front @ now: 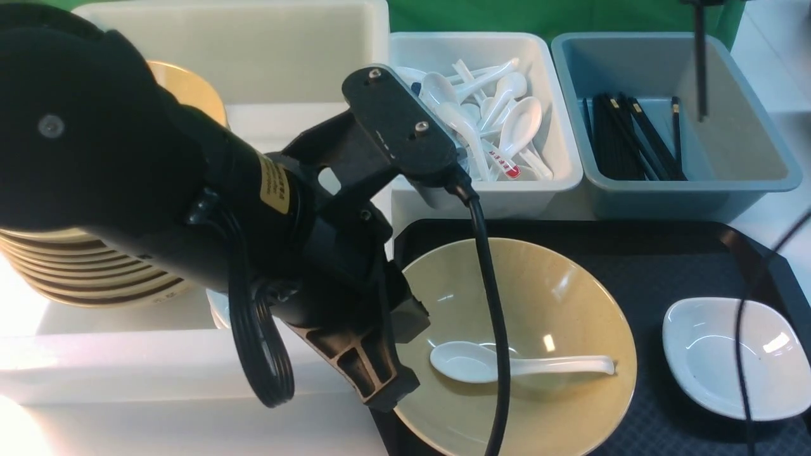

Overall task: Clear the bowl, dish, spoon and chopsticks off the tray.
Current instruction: Use the right arm to put the chopsticks into the small storage box on the right, then use the right arm to grab the soup spoon in the middle

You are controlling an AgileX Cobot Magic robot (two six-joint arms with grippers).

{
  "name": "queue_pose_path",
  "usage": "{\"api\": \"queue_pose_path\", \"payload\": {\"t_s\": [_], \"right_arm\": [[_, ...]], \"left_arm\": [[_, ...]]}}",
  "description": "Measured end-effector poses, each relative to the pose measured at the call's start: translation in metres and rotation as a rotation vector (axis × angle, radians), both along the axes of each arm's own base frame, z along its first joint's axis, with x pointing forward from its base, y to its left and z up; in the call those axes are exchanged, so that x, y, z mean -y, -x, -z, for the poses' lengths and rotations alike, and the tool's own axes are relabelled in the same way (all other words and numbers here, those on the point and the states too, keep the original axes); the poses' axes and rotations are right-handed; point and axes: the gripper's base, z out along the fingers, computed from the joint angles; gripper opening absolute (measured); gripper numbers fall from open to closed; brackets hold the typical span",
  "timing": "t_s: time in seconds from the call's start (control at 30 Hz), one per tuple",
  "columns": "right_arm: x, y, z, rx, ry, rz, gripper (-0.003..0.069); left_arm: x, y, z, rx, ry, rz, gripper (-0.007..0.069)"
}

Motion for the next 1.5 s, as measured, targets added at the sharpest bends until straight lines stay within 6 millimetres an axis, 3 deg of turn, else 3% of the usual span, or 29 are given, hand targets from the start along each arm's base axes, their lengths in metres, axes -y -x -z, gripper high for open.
{"api": "queue_pose_path", "payload": {"t_s": [0.13, 0.23, 0.27, 0.33, 0.4, 0.47, 0.67, 0.7, 0.83, 0.87, 0.97, 1.1, 1.13, 1.2, 1.33, 1.5], "right_arm": [[0.005, -0.03, 0.041, -0.071, -0.009, 0.032, 0.0168], [0.013, -0.038, 0.066, -0.144, -0.027, 0.074, 0.0251], [0.013, -0.038, 0.067, -0.149, -0.028, 0.077, 0.0259], [0.017, -0.037, 0.075, -0.2, -0.029, 0.096, 0.0358], [0.018, -0.034, 0.074, -0.226, -0.009, 0.083, 0.0409], [0.016, -0.024, 0.064, -0.276, 0.033, 0.024, 0.0474], [-0.005, 0.014, 0.02, -0.341, 0.1, -0.172, 0.0502], [-0.018, 0.032, 0.002, -0.33, 0.111, -0.244, 0.0503], [-0.043, 0.07, -0.026, -0.291, 0.155, -0.377, 0.0506], [-0.056, 0.093, -0.035, -0.28, 0.181, -0.45, 0.0506], [-0.075, 0.131, -0.039, -0.3, 0.221, -0.567, 0.0506], [-0.097, 0.177, -0.019, -0.419, 0.291, -0.742, 0.0506], [-0.096, 0.177, -0.018, -0.424, 0.291, -0.742, 0.0506], [-0.106, 0.189, 0.008, -0.499, 0.347, -0.839, 0.0506], [-0.119, 0.193, 0.046, -0.575, 0.433, -0.979, 0.0507], [-0.142, 0.181, 0.098, -0.656, 0.51, -1.112, 0.0507]], "left_arm": [[-0.001, -0.001, 0.001, -0.004, -0.011, -0.026, -0.0015], [-0.003, -0.003, 0.001, 0.005, -0.027, -0.054, -0.0015], [-0.004, -0.003, 0.001, 0.004, -0.028, -0.059, -0.0015], [-0.005, -0.006, 0.001, 0.032, -0.038, -0.08, -0.0015], [-0.005, -0.009, 0.0, 0.065, -0.036, -0.095, -0.0015], [-0.004, -0.016, -0.004, 0.141, -0.006, -0.126, -0.0015], [-0.003, -0.029, -0.014, 0.249, 0.101, -0.213, -0.0015], [-0.006, -0.033, -0.015, 0.244, 0.124, -0.254, -0.0015], [-0.022, -0.036, -0.017, 0.23, 0.124, -0.311, -0.0015], [-0.03, -0.03, -0.019, 0.224, 0.13, -0.315, -0.0015], [-0.047, -0.009, -0.013, 0.208, 0.13, -0.304, -0.0015], [-0.07, 0.025, 0.005, 0.16, 0.119, -0.294, -0.0015], [-0.071, 0.026, 0.006, 0.159, 0.118, -0.293, -0.0015], [-0.079, 0.038, 0.017, 0.143, 0.118, -0.293, -0.0015], [-0.085, 0.048, 0.028, 0.112, 0.126, -0.295, -0.0015], [-0.084, 0.05, 0.03, 0.096, 0.144, -0.298, -0.0015]]}}
